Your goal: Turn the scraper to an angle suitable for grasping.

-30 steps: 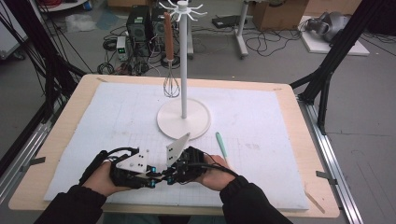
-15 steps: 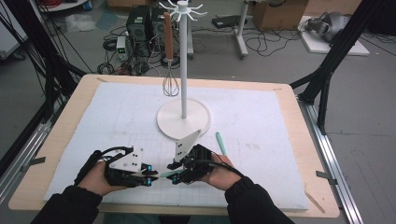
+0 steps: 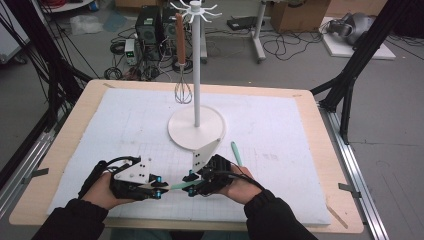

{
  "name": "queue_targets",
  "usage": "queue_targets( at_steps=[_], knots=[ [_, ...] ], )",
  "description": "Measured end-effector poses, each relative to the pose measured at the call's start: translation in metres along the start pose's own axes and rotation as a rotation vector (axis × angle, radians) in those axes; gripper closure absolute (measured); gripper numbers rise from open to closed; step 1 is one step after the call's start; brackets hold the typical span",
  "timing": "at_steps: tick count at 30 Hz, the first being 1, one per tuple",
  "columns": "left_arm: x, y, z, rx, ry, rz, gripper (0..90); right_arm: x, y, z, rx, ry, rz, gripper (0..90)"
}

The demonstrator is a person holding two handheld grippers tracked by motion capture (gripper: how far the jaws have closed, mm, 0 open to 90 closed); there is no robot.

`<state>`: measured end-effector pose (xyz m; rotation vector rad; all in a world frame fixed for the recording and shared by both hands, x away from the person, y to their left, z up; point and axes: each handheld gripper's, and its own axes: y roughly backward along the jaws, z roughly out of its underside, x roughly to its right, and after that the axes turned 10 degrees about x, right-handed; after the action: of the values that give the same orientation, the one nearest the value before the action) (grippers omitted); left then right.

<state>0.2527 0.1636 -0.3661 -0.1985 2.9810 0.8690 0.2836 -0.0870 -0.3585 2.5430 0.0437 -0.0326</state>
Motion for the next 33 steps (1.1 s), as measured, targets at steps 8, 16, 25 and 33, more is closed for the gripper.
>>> queue_targets(
  at_steps=[8,16,25,33],
  knots=[
    [-0.001,0.003,0.001,0.004,0.003,0.000,79.7,0.002,-0.001,0.000,-0.001,-0.004,-0.003,70.8],
    [-0.001,0.004,0.001,0.019,0.007,-0.005,79.7,0.002,-0.003,-0.001,-0.004,0.006,-0.007,71.2],
    [-0.002,0.004,0.000,0.009,0.014,0.012,79.2,0.001,-0.002,-0.004,-0.016,0.018,-0.029,73.8],
    [-0.001,0.001,-0.004,-0.003,0.016,0.023,78.8,-0.002,0.001,-0.011,-0.029,0.072,-0.029,73.9]
  ],
)
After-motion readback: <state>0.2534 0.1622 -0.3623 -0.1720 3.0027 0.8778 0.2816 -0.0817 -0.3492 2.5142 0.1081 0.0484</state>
